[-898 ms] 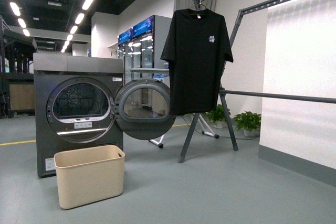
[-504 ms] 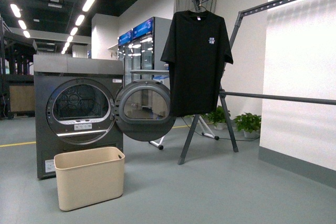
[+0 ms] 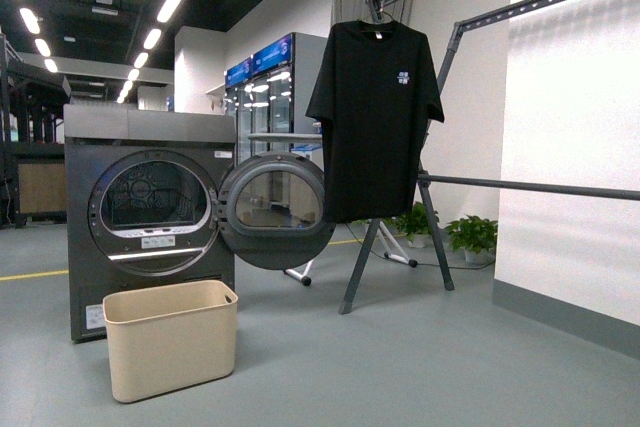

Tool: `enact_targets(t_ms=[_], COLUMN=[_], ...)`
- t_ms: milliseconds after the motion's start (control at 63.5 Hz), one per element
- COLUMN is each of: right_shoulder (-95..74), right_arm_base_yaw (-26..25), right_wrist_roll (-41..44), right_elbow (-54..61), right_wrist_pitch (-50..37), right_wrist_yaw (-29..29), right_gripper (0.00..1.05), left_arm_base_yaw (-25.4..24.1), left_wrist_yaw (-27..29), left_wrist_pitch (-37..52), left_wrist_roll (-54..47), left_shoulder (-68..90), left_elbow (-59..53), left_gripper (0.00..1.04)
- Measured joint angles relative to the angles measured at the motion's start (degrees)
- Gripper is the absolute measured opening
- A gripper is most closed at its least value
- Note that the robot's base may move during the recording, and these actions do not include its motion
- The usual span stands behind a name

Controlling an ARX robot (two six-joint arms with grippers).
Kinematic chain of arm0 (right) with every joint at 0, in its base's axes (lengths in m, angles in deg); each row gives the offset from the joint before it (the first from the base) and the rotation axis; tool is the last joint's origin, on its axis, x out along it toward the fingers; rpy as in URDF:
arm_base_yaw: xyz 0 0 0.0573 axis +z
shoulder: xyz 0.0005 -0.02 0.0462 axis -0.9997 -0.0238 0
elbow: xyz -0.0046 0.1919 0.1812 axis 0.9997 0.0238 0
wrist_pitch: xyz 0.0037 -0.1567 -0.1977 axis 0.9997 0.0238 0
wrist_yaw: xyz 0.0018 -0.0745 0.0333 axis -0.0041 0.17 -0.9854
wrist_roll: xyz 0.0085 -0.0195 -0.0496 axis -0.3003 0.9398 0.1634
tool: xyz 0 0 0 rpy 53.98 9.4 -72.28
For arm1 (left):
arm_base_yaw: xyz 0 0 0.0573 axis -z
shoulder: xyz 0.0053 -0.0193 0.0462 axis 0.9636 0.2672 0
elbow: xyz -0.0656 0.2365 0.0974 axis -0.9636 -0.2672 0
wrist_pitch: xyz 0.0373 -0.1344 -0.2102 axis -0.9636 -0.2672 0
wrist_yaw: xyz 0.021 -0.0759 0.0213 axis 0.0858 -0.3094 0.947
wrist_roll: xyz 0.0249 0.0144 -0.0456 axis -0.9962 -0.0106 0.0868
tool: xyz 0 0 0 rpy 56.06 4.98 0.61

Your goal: Move hamper under clothes hanger

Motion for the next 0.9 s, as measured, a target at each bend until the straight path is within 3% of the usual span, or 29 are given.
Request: enact_targets(t_ms=[898], right_shoulder=[0.00], right_arm_base_yaw=[0.02], right_wrist_roll=[0.00], right_elbow=[0.00], right_wrist_pitch=[0.02], right_wrist_yaw=[0.02], right_gripper=[0.97], left_arm_base_yaw=[0.00], left_wrist_yaw=[-0.02], left_wrist_pitch=[0.00], left_wrist_roll=[-0.02], left_shoulder=[0.02], left_elbow=[0.00], left_gripper=[0.98])
